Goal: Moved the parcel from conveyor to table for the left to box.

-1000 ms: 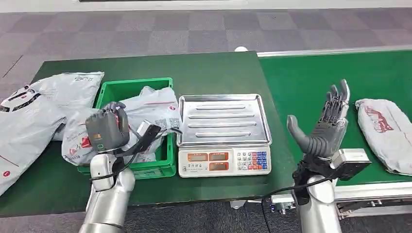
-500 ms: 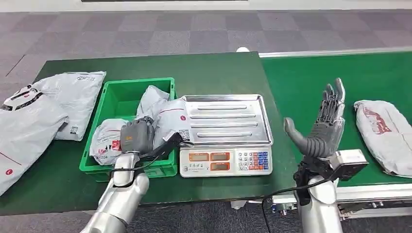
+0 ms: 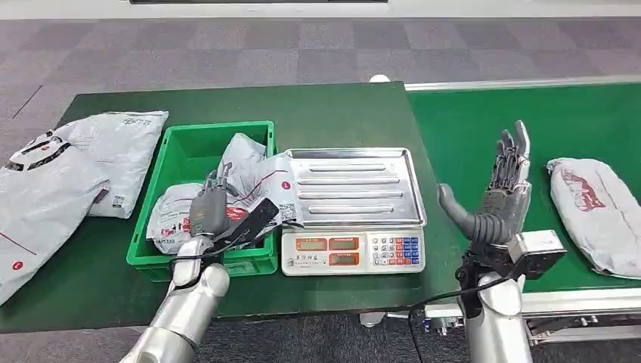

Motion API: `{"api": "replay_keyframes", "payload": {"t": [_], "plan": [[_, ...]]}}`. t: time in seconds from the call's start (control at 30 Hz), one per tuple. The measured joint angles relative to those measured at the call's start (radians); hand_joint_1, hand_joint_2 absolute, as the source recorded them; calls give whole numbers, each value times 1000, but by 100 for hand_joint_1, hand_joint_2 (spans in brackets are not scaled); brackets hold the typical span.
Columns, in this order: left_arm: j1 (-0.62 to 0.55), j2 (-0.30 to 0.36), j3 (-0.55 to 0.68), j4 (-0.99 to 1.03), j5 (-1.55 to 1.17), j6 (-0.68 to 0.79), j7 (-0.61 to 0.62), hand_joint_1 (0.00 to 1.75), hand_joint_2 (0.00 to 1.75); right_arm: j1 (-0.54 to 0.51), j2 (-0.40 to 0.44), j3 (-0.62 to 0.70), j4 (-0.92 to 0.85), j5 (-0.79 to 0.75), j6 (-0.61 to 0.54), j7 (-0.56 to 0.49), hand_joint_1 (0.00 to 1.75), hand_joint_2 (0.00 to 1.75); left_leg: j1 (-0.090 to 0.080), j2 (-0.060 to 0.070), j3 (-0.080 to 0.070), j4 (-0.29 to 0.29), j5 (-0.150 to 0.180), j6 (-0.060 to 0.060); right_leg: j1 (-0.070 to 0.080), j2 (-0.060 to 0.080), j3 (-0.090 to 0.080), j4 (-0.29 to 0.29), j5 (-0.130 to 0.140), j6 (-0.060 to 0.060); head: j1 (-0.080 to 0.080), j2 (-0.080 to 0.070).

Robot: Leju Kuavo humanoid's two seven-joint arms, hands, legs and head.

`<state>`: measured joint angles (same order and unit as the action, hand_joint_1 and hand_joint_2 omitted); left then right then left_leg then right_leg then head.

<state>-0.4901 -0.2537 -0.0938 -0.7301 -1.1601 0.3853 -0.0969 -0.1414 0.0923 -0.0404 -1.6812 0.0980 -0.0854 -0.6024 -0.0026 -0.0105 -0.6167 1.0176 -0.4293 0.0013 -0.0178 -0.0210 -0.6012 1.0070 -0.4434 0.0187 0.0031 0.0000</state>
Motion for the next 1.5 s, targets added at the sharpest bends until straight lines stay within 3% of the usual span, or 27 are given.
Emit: {"api": "replay_keyframes", "payload": {"t": [0.1,0.13,0.23,0.33,0.63,0.87,1.03,1.07,1.17,1.33,1.5], "plan": [[-1,0,0,0,5,-1,-4,0,175,-1,0,0,6,1,0,0,0,175,0,0,0,0,0,0,0,0,0,0,0,0,0,0],[-1,0,0,0,10,4,-10,0,0,-2,0,0,8,1,0,-2,0,175,0,0,0,0,0,0,0,0,0,0,0,0,0,0],[11,0,0,-8,54,121,-66,0,0,-5,0,0,15,0,-2,-10,0,175,0,0,0,0,0,0,0,0,0,0,0,0,0,0],[61,-1,1,-95,107,293,-196,0,0,-12,0,0,24,-10,-4,-16,0,175,0,2,-1,0,0,0,0,2,-2,0,1,-1,0,0],[150,-59,99,-387,281,315,-546,0,0,-60,0,7,69,-31,-20,-24,0,175,0,3,-2,0,-1,-1,0,3,-4,0,1,-1,0,0],[161,-71,145,-495,319,316,-596,0,0,-82,0,8,85,-35,-22,-25,0,175,0,4,-2,0,-1,-1,0,3,-4,0,1,-1,0,0],[162,-68,124,-518,504,307,-603,0,0,-85,0,8,92,-37,-31,-26,0,175,0,3,-2,0,-1,-1,0,3,-4,0,1,-1,0,0],[162,-66,115,-520,555,276,-604,0,175,-86,0,8,93,-38,-34,-27,0,175,0,3,-2,0,-1,-1,0,3,-4,0,1,-1,0,0],[168,-39,33,-525,914,-37,-602,0,175,-89,-1,8,103,-46,-36,-32,0,175,0,3,-2,0,-1,-1,0,3,-4,0,1,-1,0,0],[174,-10,-90,-530,1123,-438,-603,0,175,-105,-5,9,131,-49,-37,-33,0,175,0,4,-2,0,-1,-1,0,4,-5,0,1,-1,0,0],[172,1,-191,-519,1122,-574,-591,0,175,-111,-17,9,168,13,-111,-39,0,175,0,4,-2,0,-1,-1,0,5,-5,0,1,-1,0,0]]}}
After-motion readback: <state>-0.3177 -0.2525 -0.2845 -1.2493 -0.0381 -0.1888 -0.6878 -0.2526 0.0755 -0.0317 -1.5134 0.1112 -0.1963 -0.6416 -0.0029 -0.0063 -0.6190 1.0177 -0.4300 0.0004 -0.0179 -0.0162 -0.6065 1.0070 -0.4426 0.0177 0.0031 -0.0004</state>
